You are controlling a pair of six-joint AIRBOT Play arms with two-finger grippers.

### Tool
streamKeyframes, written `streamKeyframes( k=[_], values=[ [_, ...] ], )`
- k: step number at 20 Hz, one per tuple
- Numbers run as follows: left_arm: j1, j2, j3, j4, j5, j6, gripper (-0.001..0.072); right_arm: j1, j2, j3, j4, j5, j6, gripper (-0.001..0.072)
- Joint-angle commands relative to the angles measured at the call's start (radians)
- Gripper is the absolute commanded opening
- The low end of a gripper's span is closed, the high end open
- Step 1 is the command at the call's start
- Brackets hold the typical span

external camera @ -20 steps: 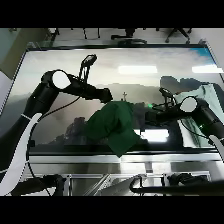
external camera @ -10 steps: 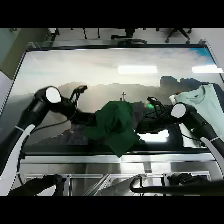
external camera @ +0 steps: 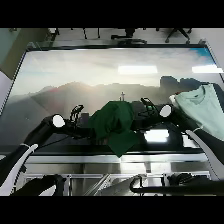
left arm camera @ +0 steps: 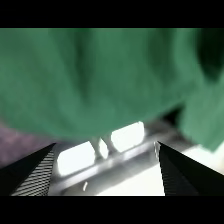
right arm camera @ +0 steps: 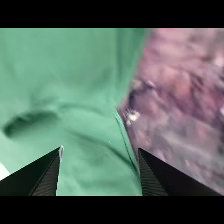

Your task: Fold the shirts.

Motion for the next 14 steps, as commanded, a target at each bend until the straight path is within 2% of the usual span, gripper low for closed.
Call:
streamKeyframes(
  k=[1, 5, 6, 8, 9, 10, 11, 14],
  values=[
    [0.0, -0.002, -0.03, -0.055, 0.185, 0.003, 0.0702, 0.001, -0.078, -0.001, 0.195, -0.062, -0.214, 0.0529],
    [0.003, -0.079, -0.03, -0.055, 0.178, 0.007, 0.0701, 0.001, -0.172, -0.001, 0.29, -0.043, -0.243, 0.052],
    [0.002, -0.097, -0.03, -0.056, 0.18, 0.007, 0.0655, 0.001, -0.18, -0.001, 0.317, -0.025, -0.267, 0.0474],
    [0.003, -0.106, -0.024, -0.06, 0.181, 0.008, 0.0157, 0.001, -0.171, 0.001, 0.362, 0.022, -0.319, 0.0147],
    [0.003, -0.098, -0.008, -0.06, 0.176, 0.015, 0.0055, 0.001, -0.158, 0.007, 0.365, 0.043, -0.321, 0.0076],
    [0.003, -0.081, 0.019, -0.056, 0.16, 0.03, 0.0049, 0.001, -0.141, 0.019, 0.365, 0.066, -0.32, 0.0017],
    [0.005, -0.056, 0.048, -0.05, 0.15, 0.03, 0.0013, -0.001, -0.116, 0.039, 0.364, 0.094, -0.32, 0.0016],
    [0.048, 0.064, 0.181, -0.051, 0.106, 0.034, 0.0015, -0.044, -0.007, 0.146, 0.364, 0.206, -0.293, 0.0016]
  ],
)
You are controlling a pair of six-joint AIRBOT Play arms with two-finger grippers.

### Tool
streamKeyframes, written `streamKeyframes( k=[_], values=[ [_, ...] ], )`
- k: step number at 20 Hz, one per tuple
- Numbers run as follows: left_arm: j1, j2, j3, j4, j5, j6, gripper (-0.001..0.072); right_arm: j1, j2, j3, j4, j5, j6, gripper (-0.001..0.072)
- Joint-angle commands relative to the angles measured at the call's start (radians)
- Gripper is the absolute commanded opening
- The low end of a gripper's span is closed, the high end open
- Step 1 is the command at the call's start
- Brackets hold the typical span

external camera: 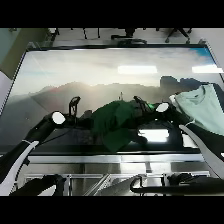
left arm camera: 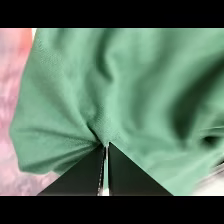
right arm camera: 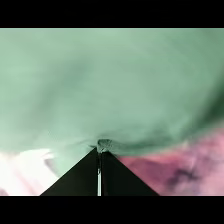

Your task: Fold the shirts.

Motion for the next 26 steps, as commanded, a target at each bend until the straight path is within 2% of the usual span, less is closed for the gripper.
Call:
streamKeyframes(
  k=[1, 7, 12, 15, 17, 21, 23, 26],
  values=[
    [0.054, 0.126, 0.15, 0.002, -0.064, 0.007, 0.0015, -0.057, 0.119, 0.12, 0.021, 0.142, 0.026, 0.0015],
    [0.192, 0.385, 0.493, 0.002, -0.175, 0.007, 0.0014, -0.212, 0.364, 0.477, 0.021, 0.311, 0.102, 0.0015],
    [0.28, 0.515, 0.674, 0.003, -0.338, 0.011, 0.0014, -0.248, 0.496, 0.678, 0.016, 0.328, 0.108, 0.0015],
    [0.358, 0.537, 0.682, 0.003, -0.385, 0.035, 0.0014, -0.248, 0.523, 0.691, -0.111, 0.335, 0.145, 0.0014],
    [0.4, 0.513, 0.645, 0.001, -0.412, 0.035, 0.0015, -0.248, 0.503, 0.668, -0.221, 0.356, 0.203, 0.0014],
    [0.372, 0.381, 0.497, -0.009, -0.425, 0.037, 0.0015, -0.244, 0.41, 0.527, -0.21, 0.362, 0.204, 0.0015],
    [0.301, 0.276, 0.408, -0.008, -0.378, 0.079, 0.0015, -0.243, 0.342, 0.415, -0.208, 0.356, 0.2, 0.0015],
    [0.198, 0.098, 0.315, -0.006, -0.228, 0.148, 0.0015, -0.243, 0.239, 0.249, -0.209, 0.29, 0.168, 0.0014]
  ],
)
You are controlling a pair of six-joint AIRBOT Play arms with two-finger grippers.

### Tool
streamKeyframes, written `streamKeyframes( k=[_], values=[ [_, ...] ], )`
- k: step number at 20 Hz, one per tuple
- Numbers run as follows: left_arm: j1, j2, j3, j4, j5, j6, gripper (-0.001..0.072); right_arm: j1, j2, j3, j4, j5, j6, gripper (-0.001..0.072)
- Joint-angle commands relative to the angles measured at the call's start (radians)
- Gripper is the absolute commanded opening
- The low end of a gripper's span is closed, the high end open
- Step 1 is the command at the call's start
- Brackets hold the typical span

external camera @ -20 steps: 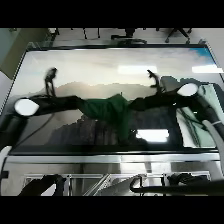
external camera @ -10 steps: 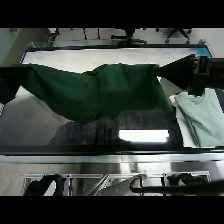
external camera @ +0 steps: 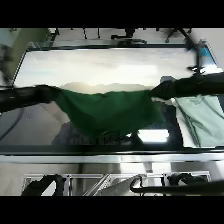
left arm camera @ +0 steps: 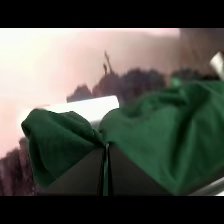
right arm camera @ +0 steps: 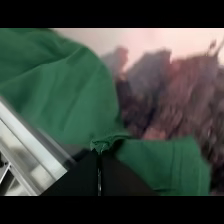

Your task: Fold the shirts.

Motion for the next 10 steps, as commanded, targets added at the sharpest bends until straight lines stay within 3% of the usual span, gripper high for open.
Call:
streamKeyframes(
  k=[1, 2, 3, 4, 10],
  values=[
    [-0.099, -0.207, -0.096, -0.001, 0.161, 0.059, 0.0048, 0.0, -0.126, -0.175, -0.005, -0.067, -0.027, 0.0014],
    [-0.108, -0.263, -0.088, -0.001, 0.18, 0.058, 0.0297, 0.0, -0.165, -0.192, -0.005, -0.078, -0.034, 0.0014],
    [-0.106, -0.319, -0.062, -0.002, 0.171, 0.056, 0.0627, -0.001, -0.211, -0.192, -0.005, -0.077, -0.046, 0.0015],
    [-0.095, -0.362, -0.027, -0.002, 0.137, 0.043, 0.0711, -0.002, -0.241, -0.192, -0.006, -0.079, -0.046, 0.0015],
    [-0.007, -0.462, 0.117, -0.005, -0.272, -0.036, 0.0711, -0.01, -0.299, -0.192, -0.013, -0.135, -0.096, 0.0015]
  ],
)
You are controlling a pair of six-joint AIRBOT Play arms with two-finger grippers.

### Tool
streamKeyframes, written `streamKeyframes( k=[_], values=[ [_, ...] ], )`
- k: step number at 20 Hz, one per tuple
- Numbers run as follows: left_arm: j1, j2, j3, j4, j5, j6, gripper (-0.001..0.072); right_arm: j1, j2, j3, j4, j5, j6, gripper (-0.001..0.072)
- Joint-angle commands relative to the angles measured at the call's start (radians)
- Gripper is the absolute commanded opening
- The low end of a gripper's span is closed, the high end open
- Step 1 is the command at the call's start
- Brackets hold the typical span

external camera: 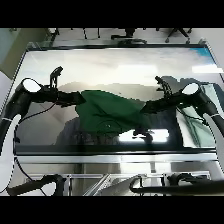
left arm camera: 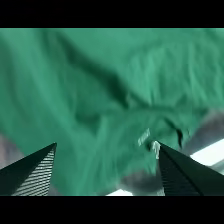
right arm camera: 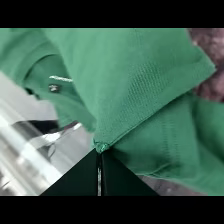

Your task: Fold the shirts.

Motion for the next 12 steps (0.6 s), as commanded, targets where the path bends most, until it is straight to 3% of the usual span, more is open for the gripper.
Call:
streamKeyframes(
  k=[1, 5, 9, 12],
  values=[
    [0.023, -0.029, 0.008, -0.002, -0.247, -0.038, 0.0711, -0.011, -0.025, -0.007, -0.008, -0.024, -0.034, 0.0015],
    [-0.034, 0.113, -0.263, -0.002, -0.188, -0.055, 0.0711, -0.021, -0.023, -0.007, -0.01, -0.011, -0.037, 0.0015],
    [-0.153, 0.24, -0.547, -0.001, 0.131, -0.129, 0.0711, -0.021, -0.023, -0.007, -0.009, -0.011, -0.037, 0.0015],
    [-0.202, 0.223, -0.634, -0.003, 0.341, -0.196, 0.0711, -0.021, -0.023, -0.007, -0.009, -0.008, -0.045, 0.0015]
  ],
)
